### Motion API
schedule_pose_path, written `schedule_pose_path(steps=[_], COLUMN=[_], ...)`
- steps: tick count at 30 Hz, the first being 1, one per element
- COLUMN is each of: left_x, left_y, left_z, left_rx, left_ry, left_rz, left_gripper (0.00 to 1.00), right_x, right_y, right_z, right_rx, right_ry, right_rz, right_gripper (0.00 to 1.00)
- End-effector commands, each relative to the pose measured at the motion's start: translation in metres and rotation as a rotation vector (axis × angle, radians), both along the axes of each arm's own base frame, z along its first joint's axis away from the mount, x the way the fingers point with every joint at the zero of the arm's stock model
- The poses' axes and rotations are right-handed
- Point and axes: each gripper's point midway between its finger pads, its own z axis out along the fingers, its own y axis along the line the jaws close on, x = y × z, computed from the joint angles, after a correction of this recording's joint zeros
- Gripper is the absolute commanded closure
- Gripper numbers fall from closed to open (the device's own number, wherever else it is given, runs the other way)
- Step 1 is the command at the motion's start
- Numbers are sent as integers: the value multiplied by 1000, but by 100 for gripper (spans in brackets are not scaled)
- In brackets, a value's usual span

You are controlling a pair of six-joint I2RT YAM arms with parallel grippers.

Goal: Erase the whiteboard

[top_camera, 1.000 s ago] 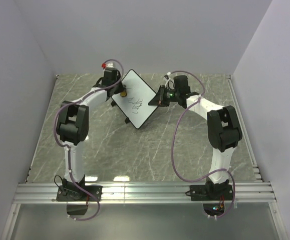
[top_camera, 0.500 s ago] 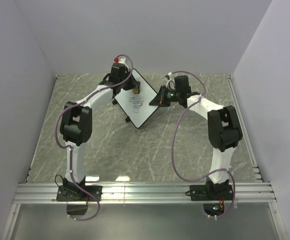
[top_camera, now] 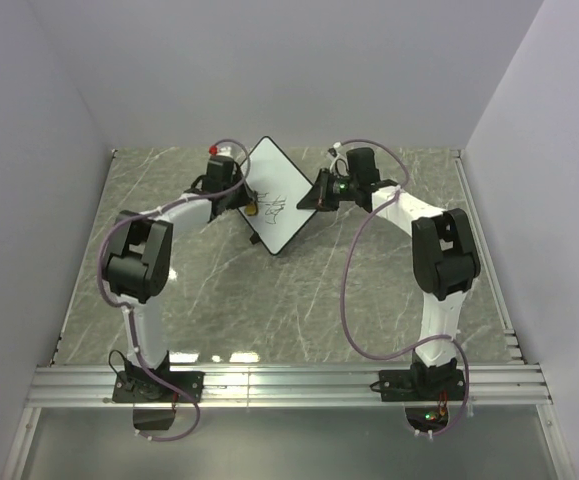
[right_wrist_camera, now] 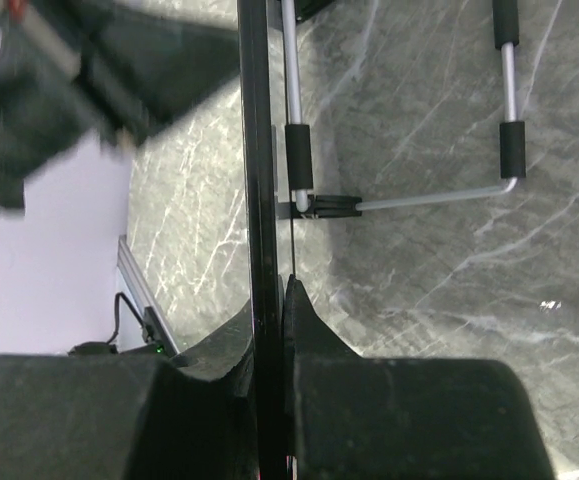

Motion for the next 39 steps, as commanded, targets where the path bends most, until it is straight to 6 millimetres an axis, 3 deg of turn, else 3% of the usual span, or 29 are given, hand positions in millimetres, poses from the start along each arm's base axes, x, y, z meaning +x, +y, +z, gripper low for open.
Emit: schedule_pose_path(steps=[1,2,5,8,11,15,16,23,29,34,37,39], left_x=[-80,-92,-98,-98,-96,-83,-79,-31,-1,0,-4,-10], left_y=[-84,-103,-138,-160,-167,-148,-142,-55,-9,4,-6,-24], left_z=[-30,-27,-1,24,39,33,23,-22,-40,-58,-48,-38], left_rx=[-51,-60,-86,-122,-146,-97,-90,-45,-39,-29,-49,-51], left_ry=[138,140,85,46,20,16,34,110,151,197,158,133], left_rz=[-214,-244,-302,-328,-328,-266,-251,-66,14,26,-26,-82], left_gripper=[100,100,100,100,100,100,100,100,100,100,100,100], right_x=[-3,-1,0,-3,-8,-14,-15,-20,-23,-23,-21,-21], right_y=[18,19,22,23,22,19,19,17,16,15,14,14], right_z=[1,3,7,7,8,7,7,10,8,7,9,7], right_rx=[35,42,53,55,52,37,36,31,26,15,9,3], right_ry=[103,105,97,97,92,94,94,90,94,92,86,90], right_rz=[5,0,3,7,15,23,25,32,36,35,32,33], right_gripper=[100,100,100,100,100,100,100,100,100,100,100,100])
